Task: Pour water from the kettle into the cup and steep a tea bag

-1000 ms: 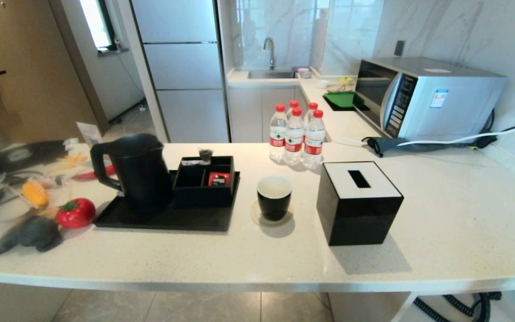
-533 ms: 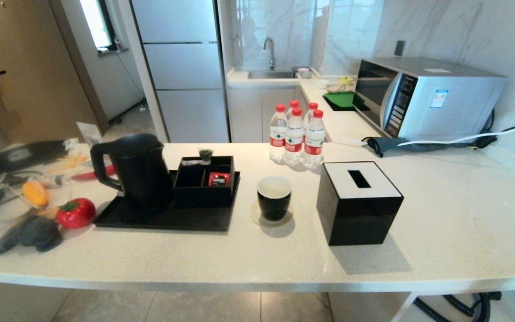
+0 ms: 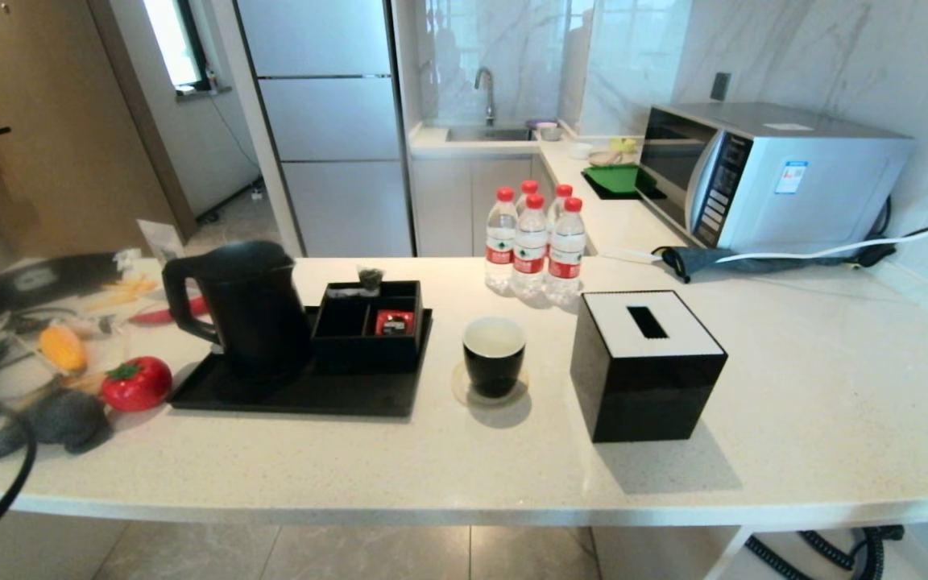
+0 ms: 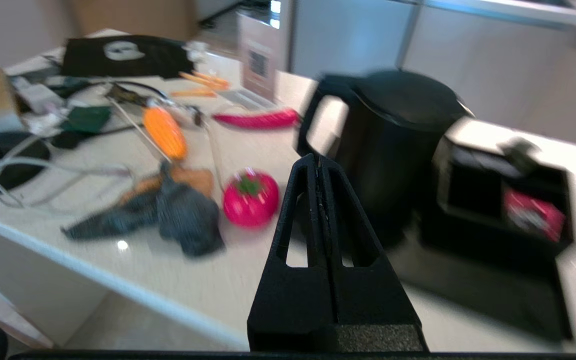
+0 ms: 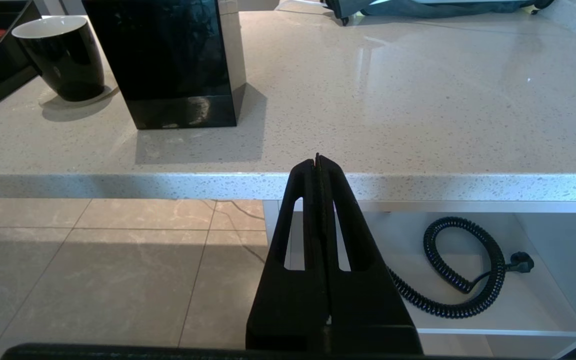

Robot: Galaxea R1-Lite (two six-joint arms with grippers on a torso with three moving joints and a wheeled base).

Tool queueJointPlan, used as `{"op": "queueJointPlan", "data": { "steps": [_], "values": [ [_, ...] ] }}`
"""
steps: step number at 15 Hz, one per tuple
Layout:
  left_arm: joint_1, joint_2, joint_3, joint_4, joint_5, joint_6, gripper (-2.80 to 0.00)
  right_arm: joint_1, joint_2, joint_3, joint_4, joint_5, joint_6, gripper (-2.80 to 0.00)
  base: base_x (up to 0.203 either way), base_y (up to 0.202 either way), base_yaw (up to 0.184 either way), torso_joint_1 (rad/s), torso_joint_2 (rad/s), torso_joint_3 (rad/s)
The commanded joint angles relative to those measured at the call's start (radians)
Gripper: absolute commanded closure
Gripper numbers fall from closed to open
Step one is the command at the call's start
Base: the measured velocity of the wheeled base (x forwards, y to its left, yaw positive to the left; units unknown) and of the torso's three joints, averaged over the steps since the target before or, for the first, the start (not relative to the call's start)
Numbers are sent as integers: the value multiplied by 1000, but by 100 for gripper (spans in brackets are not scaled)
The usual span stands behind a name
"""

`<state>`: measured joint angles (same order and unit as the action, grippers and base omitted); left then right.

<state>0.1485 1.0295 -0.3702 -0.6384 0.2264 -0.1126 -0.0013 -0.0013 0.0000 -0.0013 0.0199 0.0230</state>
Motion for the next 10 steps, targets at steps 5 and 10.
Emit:
{"op": "queueJointPlan", "data": {
  "steps": [5,10],
  "values": [
    [262,646,-88,-602,-148,4,0,1,1,0,0,0,0,0,0,0,0,0,0,0],
    [337,868,-105,-887,-339,38,-280,1,1,0,0,0,0,0,0,0,0,0,0,0]
  ]
}}
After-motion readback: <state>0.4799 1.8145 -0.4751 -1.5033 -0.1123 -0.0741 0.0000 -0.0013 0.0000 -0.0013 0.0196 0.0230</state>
